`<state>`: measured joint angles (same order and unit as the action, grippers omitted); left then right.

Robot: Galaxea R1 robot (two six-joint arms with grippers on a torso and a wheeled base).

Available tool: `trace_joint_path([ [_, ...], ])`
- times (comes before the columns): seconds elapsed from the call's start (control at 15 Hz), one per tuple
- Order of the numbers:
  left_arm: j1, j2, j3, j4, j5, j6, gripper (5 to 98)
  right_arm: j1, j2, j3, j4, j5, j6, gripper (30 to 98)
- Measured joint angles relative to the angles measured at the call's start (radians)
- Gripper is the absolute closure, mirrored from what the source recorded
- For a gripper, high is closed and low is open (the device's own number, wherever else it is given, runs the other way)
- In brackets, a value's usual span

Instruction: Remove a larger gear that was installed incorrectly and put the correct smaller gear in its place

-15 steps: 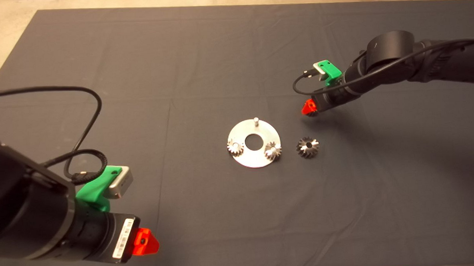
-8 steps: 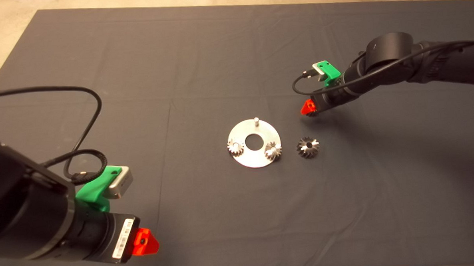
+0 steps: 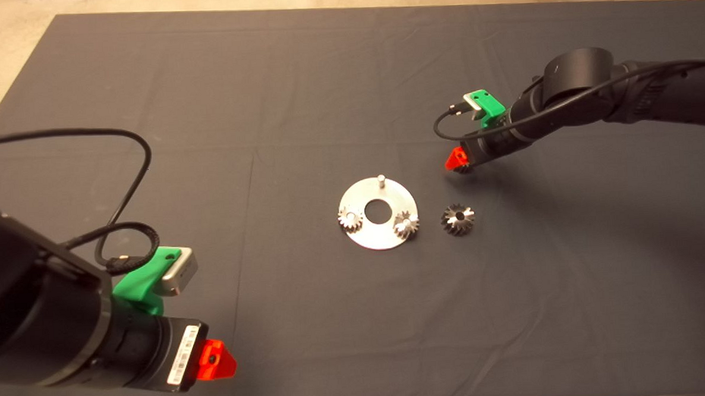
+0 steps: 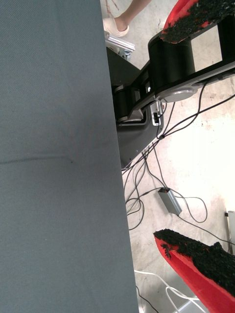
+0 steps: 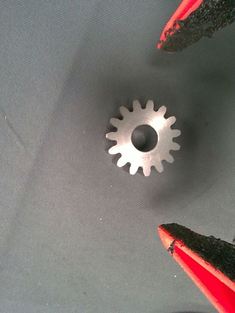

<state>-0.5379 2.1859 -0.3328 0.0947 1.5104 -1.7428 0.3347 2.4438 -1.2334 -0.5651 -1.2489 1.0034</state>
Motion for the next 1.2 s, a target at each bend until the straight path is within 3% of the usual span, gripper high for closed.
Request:
trace_joint_path([
  [0.2,0.000,0.000,0.000,0.000,0.000,0.000,5.9,-0.018,0.000,-0.012,0.000,0.005,0.000,36.0],
  [0.4,0.000,0.000,0.000,0.000,0.000,0.000,5.9,-0.026,0.000,-0.014,0.000,0.027,-0.001,36.0],
  [1.2,0.000,0.000,0.000,0.000,0.000,0.000,5.9,-0.025,0.000,-0.037,-0.001,0.032,-0.004,38.6],
])
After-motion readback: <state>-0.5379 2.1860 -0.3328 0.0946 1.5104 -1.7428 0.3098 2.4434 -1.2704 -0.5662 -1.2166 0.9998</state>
